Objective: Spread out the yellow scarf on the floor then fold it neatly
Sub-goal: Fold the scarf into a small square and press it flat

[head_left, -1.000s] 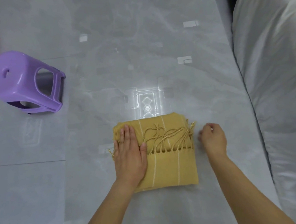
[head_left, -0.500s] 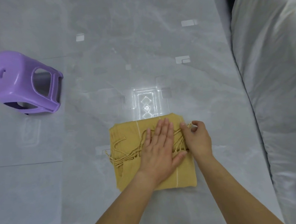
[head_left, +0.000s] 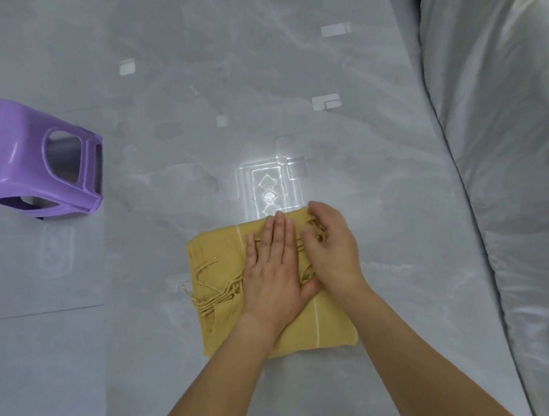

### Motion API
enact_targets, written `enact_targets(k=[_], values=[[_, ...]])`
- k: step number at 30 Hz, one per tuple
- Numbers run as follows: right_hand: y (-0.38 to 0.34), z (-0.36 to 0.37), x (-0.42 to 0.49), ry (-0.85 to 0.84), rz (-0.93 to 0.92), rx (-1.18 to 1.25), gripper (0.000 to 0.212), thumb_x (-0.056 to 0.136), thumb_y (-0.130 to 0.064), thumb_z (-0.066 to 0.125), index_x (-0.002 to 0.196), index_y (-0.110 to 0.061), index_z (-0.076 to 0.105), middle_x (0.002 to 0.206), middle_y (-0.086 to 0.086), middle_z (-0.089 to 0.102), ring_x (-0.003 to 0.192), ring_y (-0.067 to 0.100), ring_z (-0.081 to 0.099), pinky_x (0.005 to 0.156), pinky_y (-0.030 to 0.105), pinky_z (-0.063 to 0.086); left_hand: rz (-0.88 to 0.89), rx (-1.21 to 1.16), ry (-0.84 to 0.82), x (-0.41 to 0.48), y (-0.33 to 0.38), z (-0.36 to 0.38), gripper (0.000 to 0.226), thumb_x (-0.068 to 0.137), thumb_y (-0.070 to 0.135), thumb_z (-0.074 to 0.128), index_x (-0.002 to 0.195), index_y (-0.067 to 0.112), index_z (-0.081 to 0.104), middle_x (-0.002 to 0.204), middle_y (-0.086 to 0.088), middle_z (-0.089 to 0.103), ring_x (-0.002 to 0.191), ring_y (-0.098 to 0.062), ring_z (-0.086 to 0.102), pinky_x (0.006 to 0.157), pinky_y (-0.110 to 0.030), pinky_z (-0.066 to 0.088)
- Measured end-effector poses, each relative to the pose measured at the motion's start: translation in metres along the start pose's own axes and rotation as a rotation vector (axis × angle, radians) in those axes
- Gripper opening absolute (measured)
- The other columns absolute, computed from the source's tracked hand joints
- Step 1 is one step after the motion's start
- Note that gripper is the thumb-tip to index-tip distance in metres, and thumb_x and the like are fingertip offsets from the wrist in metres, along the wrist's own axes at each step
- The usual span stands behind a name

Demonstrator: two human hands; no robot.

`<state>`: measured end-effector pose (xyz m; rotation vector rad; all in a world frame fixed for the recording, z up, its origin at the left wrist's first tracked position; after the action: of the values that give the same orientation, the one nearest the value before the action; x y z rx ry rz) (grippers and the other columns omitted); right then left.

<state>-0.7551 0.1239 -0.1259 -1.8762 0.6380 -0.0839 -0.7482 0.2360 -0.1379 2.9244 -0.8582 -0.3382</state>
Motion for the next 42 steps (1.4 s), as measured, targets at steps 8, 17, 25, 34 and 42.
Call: enact_targets(k=[8, 17, 25, 34, 42], values=[[0.005, -0.006, -0.008, -0.131, -0.18, -0.381, 0.059, 0.091, -0.059, 0.017, 0.147, -0.04, 0.007, 0.156, -0.012, -0.004, 0.142, 0.006, -0.013, 0.115, 0.035, -0.01, -0.128, -0.006, 0.044, -0.014, -0.044, -0.01, 0.074, 0.091, 0.061, 0.02, 0.149, 0.015, 0.015, 0.157, -0.006, 0.01, 0.144, -0.025, 0.002, 0.113, -0.054, 0.003], [0.031, -0.007, -0.042, -0.227, 0.109, -0.182, 0.078, 0.076, -0.067, 0.051, 0.139, -0.059, 0.004, 0.157, -0.01, -0.006, 0.144, 0.01, 0.003, 0.112, 0.038, 0.019, -0.595, -0.437, -0.028, -0.058, -0.081, -0.002, 0.089, 0.078, 0.079, 0.024, 0.14, 0.037, -0.023, 0.154, -0.002, -0.022, 0.143, -0.036, -0.004, 0.109, -0.055, 0.021], [0.038, -0.003, -0.053, -0.099, 0.129, -0.21, 0.087, 0.069, -0.071, 0.054, 0.141, -0.056, 0.007, 0.157, -0.003, 0.011, 0.142, 0.014, 0.012, 0.108, 0.036, 0.023, -0.472, -0.68, 0.142, -0.055, -0.07, -0.002, 0.084, 0.084, 0.069, 0.04, 0.137, 0.049, -0.022, 0.157, -0.001, 0.006, 0.142, -0.019, 0.013, 0.111, -0.044, 0.029], [0.094, -0.088, -0.146, 0.351, 0.407, -0.082, 0.088, 0.072, -0.065, 0.054, 0.143, -0.049, 0.005, 0.157, 0.0, 0.012, 0.142, 0.016, 0.009, 0.112, 0.037, 0.016, 0.011, -0.588, -0.094, -0.026, 0.04, 0.006, 0.085, 0.083, 0.069, 0.039, 0.143, 0.043, -0.015, 0.157, 0.006, 0.006, 0.141, -0.016, 0.018, 0.109, -0.041, 0.033], [0.132, -0.139, -0.221, 0.673, 0.591, 0.117, 0.084, 0.082, -0.051, 0.06, 0.141, -0.051, 0.0, 0.157, 0.0, 0.006, 0.143, 0.017, 0.01, 0.113, 0.042, 0.021, 0.457, -0.453, -0.258, -0.009, 0.163, 0.027, 0.083, 0.082, 0.07, 0.038, 0.143, 0.044, -0.013, 0.156, 0.0, 0.012, 0.14, -0.018, 0.021, 0.109, -0.039, 0.032]])
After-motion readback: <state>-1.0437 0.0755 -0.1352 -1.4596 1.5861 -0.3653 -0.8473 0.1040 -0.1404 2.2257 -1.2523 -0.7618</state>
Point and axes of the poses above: each hand's wrist, its own x-axis towards the middle knuckle, its own z-axis out of the palm, y = z × x, the point moved 5 cm from there along x, towards the middle knuckle
